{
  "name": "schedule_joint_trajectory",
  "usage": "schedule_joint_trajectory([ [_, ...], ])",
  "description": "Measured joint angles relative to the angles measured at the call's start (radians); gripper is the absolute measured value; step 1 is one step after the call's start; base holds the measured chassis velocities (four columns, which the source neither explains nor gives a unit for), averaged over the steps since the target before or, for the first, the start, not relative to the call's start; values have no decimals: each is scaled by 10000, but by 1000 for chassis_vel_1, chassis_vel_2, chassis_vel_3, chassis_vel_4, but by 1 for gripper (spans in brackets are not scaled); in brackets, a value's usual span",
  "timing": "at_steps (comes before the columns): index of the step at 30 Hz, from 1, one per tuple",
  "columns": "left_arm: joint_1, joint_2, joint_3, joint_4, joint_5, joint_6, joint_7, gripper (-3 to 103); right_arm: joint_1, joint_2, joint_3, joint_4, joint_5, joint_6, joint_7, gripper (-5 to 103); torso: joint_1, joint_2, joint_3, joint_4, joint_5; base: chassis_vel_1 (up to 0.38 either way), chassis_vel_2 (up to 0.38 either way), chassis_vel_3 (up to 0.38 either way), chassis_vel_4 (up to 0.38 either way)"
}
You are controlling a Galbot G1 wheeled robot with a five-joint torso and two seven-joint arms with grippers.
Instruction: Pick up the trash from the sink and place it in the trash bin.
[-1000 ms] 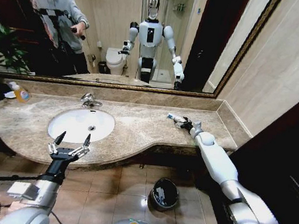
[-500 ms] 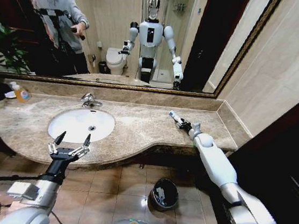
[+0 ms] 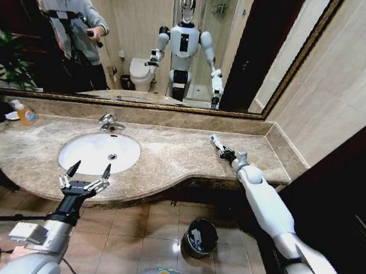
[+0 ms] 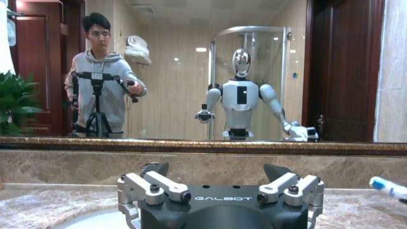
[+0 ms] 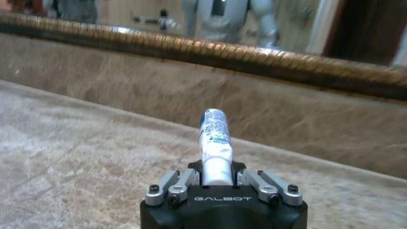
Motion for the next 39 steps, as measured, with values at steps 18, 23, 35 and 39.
schedule_joint_trajectory([
  [18,0,0,0,0,0,0,-1,100,-5551,12,1986,4421,129,1326,1636,25,-2,0,-2,2,1,0,0,0,0],
  [23,0,1,0,0,0,0,1,100,-7599,551,2872,4932,-244,1959,1331,25,-3,1,-3,-4,2,0,0,0,0],
  [35,0,0,0,0,0,0,1,100,-9654,1687,3257,3663,-1107,3370,1076,25,-3,1,-2,-3,-1,0,0,0,0],
  [39,0,0,0,1,0,0,0,100,-9546,1866,2969,2778,-888,3281,1126,25,-2,1,-1,-3,-2,0,0,0,0],
])
